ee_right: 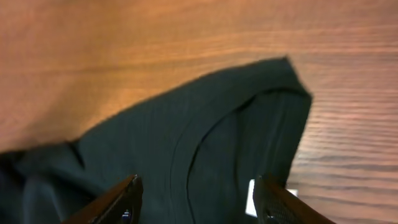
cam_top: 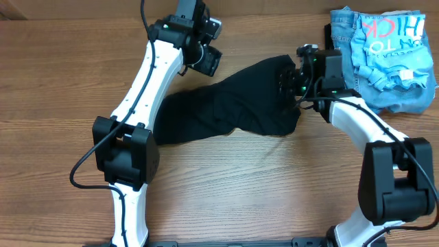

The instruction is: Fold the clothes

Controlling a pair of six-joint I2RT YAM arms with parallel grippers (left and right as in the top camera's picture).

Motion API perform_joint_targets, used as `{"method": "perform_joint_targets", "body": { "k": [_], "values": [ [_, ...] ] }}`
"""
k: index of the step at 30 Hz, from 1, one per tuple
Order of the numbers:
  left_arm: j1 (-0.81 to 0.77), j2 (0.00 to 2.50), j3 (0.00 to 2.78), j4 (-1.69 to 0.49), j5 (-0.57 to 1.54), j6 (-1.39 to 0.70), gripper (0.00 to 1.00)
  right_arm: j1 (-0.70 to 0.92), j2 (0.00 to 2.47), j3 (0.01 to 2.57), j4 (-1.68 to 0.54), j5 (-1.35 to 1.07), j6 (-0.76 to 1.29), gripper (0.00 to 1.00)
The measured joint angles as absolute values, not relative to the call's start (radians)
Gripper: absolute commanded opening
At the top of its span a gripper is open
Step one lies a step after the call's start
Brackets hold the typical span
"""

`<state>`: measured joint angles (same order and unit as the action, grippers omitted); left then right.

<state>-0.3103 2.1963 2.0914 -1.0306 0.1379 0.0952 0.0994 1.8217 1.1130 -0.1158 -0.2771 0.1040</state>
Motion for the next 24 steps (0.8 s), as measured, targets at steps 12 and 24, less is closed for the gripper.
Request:
{"method": "perform_joint_targets", "body": {
  "k": [12, 24],
  "values": [
    [-0.34, 2.195, 1.877, -1.062, 0.3, 0.321, 0.78, 0.106, 1.823, 1.113, -0.098, -0.123, 0.078, 0.71],
    [-0.352, 2.196, 1.728, -0.863, 0.29, 0.374, 0.68, 0.106, 1.823, 1.113, -0.098, -0.11, 0.074, 0.77]
  ]
}}
